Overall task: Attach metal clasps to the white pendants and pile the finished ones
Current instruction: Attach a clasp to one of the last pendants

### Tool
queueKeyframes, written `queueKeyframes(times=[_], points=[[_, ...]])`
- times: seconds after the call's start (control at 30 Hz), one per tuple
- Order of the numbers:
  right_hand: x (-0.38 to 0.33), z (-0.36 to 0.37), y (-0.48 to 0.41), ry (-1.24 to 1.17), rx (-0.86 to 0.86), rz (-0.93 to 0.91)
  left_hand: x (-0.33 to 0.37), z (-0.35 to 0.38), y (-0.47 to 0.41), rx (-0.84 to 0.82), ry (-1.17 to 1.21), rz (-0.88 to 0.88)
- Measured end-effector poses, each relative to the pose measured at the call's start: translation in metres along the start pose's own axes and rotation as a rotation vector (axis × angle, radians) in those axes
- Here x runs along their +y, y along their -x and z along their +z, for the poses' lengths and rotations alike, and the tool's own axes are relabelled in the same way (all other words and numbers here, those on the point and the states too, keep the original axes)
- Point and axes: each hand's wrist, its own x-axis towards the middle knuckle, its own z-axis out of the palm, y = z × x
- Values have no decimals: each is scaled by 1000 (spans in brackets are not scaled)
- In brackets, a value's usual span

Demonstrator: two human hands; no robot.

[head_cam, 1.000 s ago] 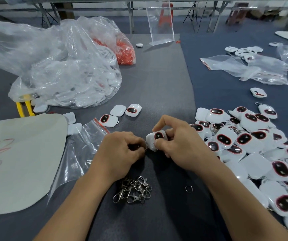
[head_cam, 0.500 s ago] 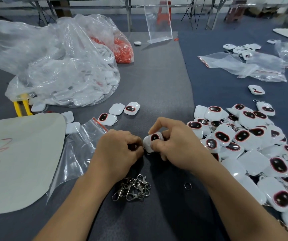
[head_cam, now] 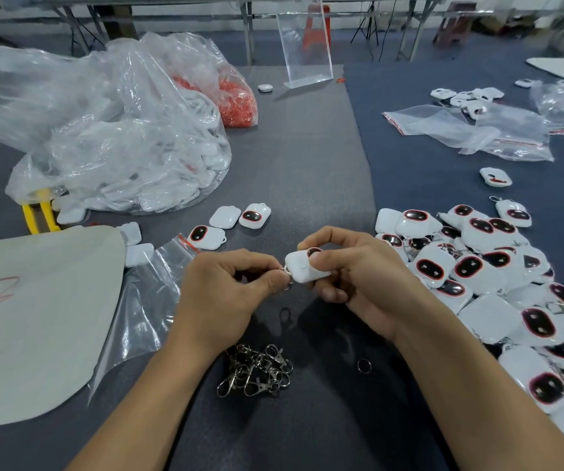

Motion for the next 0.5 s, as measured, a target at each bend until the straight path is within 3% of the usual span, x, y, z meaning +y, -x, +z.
queueKeyframes(times=[0.17,0.33,0.37,0.43,0.5], points=[[1,3,2,64,3,-61,-3,-1,0,-53,-26,-35],[9,20,2,75,85,-131,-5,-1,6,59,-536,197],[10,21,2,40,86,-112,-4,0,6,97,-508,173],[7,20,2,-46,63,-56,-3,0,4,109,-224,67],[4,16,2,-116,34,-17,0,1,1,14,79,-67]])
